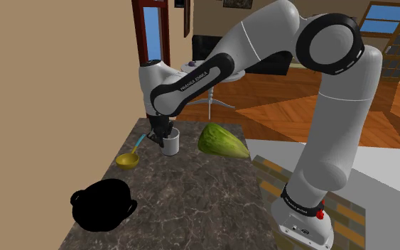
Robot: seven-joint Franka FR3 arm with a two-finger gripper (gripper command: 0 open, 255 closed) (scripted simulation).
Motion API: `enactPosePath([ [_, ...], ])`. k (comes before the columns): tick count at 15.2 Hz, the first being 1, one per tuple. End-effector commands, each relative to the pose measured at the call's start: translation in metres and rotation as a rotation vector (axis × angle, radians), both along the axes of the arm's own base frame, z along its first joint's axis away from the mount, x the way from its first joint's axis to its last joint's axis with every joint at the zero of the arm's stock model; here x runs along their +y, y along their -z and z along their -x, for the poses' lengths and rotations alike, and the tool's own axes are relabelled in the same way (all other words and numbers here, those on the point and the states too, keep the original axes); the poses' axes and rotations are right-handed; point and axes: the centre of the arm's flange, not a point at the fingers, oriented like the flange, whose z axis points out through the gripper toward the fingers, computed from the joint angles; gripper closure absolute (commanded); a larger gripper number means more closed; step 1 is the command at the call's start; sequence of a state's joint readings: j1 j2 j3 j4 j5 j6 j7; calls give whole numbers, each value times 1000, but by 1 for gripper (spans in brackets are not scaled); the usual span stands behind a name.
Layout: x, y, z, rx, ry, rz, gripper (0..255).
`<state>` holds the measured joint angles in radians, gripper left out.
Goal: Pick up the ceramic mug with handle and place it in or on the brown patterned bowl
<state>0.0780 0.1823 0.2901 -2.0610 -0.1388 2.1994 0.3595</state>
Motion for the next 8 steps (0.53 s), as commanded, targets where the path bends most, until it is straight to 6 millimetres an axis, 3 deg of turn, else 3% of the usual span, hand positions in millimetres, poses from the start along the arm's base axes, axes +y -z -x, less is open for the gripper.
enactPosePath([
  [1,0,0,0,0,0,0,255],
  [4,0,0,0,0,0,0,255],
  [8,0,-21,0,0,0,0,255],
])
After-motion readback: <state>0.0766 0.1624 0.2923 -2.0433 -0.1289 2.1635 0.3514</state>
